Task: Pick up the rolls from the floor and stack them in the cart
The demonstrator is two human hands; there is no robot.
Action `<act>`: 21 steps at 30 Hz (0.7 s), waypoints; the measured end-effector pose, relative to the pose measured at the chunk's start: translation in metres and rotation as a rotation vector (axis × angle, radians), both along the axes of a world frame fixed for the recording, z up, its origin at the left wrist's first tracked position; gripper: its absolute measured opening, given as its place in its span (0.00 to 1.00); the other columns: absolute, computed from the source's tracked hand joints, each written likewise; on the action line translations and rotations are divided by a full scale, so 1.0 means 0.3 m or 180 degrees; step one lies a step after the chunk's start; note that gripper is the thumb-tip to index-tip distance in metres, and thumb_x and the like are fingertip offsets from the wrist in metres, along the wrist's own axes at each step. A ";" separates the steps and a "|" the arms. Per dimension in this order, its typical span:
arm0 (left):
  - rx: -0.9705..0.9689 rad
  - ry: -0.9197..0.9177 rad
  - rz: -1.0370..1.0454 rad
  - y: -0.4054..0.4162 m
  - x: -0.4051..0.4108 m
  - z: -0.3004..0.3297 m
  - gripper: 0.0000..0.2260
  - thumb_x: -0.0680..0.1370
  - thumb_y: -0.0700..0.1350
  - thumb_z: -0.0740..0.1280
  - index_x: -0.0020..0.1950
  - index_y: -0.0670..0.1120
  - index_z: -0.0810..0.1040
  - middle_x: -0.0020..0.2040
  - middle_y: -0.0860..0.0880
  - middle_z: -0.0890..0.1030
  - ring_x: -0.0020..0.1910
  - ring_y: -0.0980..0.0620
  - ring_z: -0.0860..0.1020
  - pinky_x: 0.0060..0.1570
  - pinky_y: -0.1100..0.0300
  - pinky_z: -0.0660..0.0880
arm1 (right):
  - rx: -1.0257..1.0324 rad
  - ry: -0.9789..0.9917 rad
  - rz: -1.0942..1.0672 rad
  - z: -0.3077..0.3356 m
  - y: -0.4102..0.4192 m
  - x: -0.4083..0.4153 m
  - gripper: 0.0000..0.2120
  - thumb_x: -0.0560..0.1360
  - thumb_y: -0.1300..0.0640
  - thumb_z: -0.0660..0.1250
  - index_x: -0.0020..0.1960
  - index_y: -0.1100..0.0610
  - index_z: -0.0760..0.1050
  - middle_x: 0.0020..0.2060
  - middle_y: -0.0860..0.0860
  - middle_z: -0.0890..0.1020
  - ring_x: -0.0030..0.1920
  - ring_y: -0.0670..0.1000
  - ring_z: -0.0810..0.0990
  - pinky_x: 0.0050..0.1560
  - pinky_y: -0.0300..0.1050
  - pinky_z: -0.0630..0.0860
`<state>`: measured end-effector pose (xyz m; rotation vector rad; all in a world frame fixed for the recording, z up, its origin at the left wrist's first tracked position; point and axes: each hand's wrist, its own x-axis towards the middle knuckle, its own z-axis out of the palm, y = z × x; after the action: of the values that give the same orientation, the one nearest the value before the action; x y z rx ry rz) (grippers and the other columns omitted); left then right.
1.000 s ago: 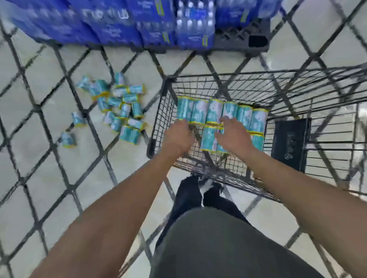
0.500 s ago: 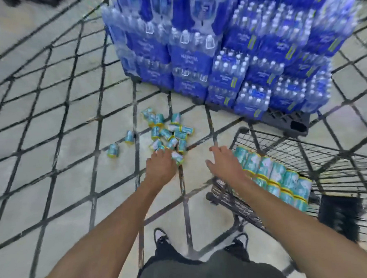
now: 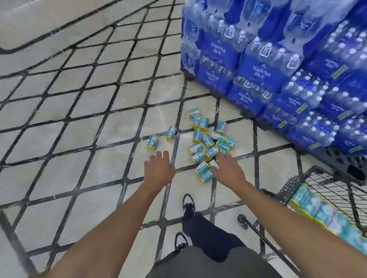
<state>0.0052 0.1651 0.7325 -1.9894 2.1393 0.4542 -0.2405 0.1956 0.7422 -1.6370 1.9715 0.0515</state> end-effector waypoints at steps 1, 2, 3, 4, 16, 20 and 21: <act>0.0032 -0.0009 0.0022 -0.038 0.022 -0.014 0.20 0.81 0.55 0.59 0.69 0.45 0.68 0.64 0.43 0.73 0.61 0.40 0.74 0.56 0.46 0.72 | 0.0010 0.0001 0.0067 -0.022 -0.048 0.024 0.26 0.80 0.47 0.64 0.75 0.56 0.65 0.67 0.60 0.72 0.67 0.63 0.71 0.62 0.56 0.73; 0.0042 -0.0004 0.0046 -0.081 0.043 -0.034 0.20 0.81 0.54 0.59 0.69 0.45 0.68 0.65 0.43 0.73 0.61 0.40 0.74 0.57 0.46 0.72 | 0.0010 0.0011 0.0135 -0.048 -0.103 0.048 0.26 0.80 0.46 0.63 0.74 0.55 0.66 0.67 0.60 0.73 0.67 0.63 0.71 0.62 0.55 0.73; 0.0043 -0.0023 0.0068 -0.132 0.062 -0.054 0.20 0.81 0.54 0.59 0.69 0.45 0.67 0.65 0.42 0.73 0.61 0.40 0.74 0.58 0.45 0.72 | 0.0028 0.0029 0.0187 -0.078 -0.162 0.072 0.26 0.80 0.46 0.63 0.74 0.55 0.66 0.67 0.60 0.73 0.67 0.62 0.71 0.62 0.55 0.72; 0.0056 -0.0035 0.0106 -0.187 0.080 -0.073 0.20 0.81 0.54 0.59 0.70 0.45 0.67 0.64 0.42 0.73 0.61 0.40 0.74 0.59 0.45 0.72 | 0.0068 0.0042 0.0214 -0.105 -0.226 0.096 0.25 0.80 0.46 0.63 0.74 0.54 0.67 0.67 0.60 0.73 0.67 0.63 0.71 0.62 0.55 0.72; 0.0582 -0.0251 0.0224 -1.025 0.237 -0.507 0.22 0.81 0.54 0.60 0.71 0.44 0.68 0.65 0.41 0.74 0.62 0.39 0.74 0.58 0.43 0.74 | 0.0776 0.0139 0.0466 -0.562 -1.166 0.313 0.25 0.80 0.43 0.59 0.74 0.52 0.65 0.68 0.59 0.72 0.68 0.63 0.71 0.62 0.60 0.75; 0.0812 -0.0149 0.0319 -1.262 0.265 -0.777 0.25 0.81 0.54 0.59 0.74 0.43 0.64 0.68 0.41 0.72 0.64 0.39 0.72 0.61 0.42 0.70 | 0.0887 0.0119 0.0500 -0.807 -1.437 0.405 0.25 0.81 0.44 0.62 0.73 0.55 0.66 0.65 0.60 0.73 0.66 0.64 0.73 0.63 0.57 0.74; 0.0874 -0.0117 0.0342 -1.310 0.281 -0.866 0.25 0.81 0.54 0.59 0.75 0.43 0.64 0.68 0.40 0.71 0.64 0.39 0.73 0.60 0.42 0.71 | 0.0915 0.0024 0.0375 -0.886 -1.498 0.436 0.26 0.80 0.43 0.62 0.73 0.55 0.66 0.65 0.60 0.73 0.66 0.63 0.73 0.62 0.57 0.75</act>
<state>0.0893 -0.2279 0.4725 -1.9452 1.8401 0.6825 -0.1097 -0.2537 0.4764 -1.5609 1.7760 0.3692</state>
